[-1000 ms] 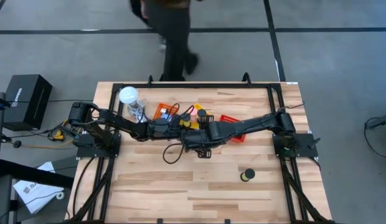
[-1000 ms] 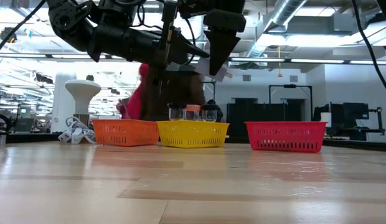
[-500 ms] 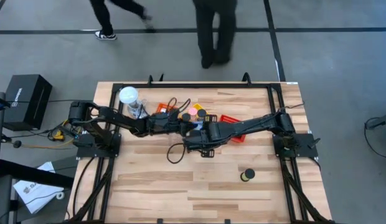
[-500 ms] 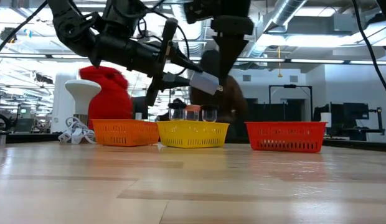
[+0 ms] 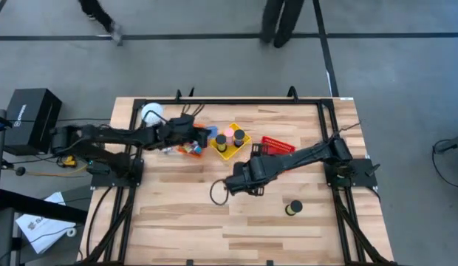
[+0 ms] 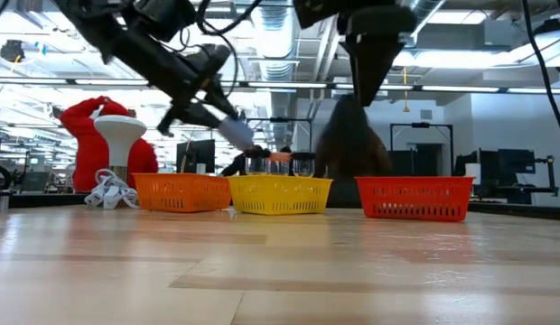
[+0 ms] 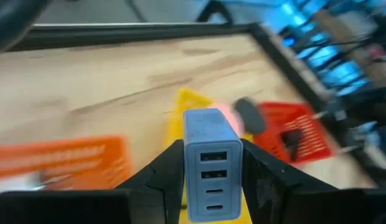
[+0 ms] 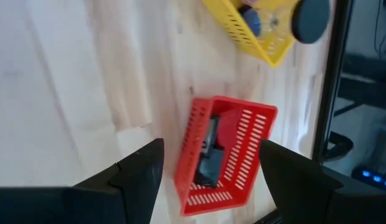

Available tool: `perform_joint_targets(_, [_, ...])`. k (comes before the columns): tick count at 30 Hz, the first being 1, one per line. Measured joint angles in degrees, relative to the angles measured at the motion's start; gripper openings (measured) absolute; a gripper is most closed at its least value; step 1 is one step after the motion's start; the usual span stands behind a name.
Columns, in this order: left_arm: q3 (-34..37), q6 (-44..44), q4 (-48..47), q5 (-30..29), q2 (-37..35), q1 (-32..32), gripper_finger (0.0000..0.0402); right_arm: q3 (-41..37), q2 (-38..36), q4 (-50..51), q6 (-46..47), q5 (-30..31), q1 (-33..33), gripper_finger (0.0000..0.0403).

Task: Pick & Place Office items
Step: Put the blue charger adapter in the orange bin, then put the green hourglass into the yellow bin

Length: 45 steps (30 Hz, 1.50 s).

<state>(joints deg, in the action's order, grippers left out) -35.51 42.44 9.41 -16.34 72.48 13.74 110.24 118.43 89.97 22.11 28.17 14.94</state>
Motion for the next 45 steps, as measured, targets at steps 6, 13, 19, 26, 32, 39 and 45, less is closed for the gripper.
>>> perform_joint_targets(6, [0.0,3.2,-13.9,-4.9,-6.0,-3.0,0.0129,0.0,0.0,0.0,0.4,0.0,4.0,0.0254])
perform_joint_targets(13, [0.0,6.6,-22.2,-9.3,-6.7,-5.2,0.0130,0.0,-2.0,0.1,0.0,0.1,6.9,0.0254])
perform_joint_targets(19, [0.1,8.9,-26.0,-9.8,-4.2,-5.2,0.0131,-0.1,-5.9,0.0,3.9,0.7,7.1,0.0254])
perform_joint_targets(26, [0.1,6.0,-28.9,-11.2,-4.0,-5.2,0.0152,-0.4,-10.6,0.0,4.1,0.6,7.6,0.0254])
perform_joint_targets(32, [0.0,5.9,-33.0,-11.2,-4.0,-5.2,0.0192,-5.2,-19.6,0.0,7.3,0.4,9.3,0.0254])
perform_joint_targets(39, [0.0,6.0,-33.5,-11.3,-4.0,-5.2,0.0217,-18.4,-34.6,-7.7,13.2,2.9,15.1,0.0254])
perform_joint_targets(45, [0.0,5.9,-33.4,-10.9,-4.0,-5.2,0.0215,-36.2,-45.8,-24.9,16.9,3.2,24.5,0.0254])
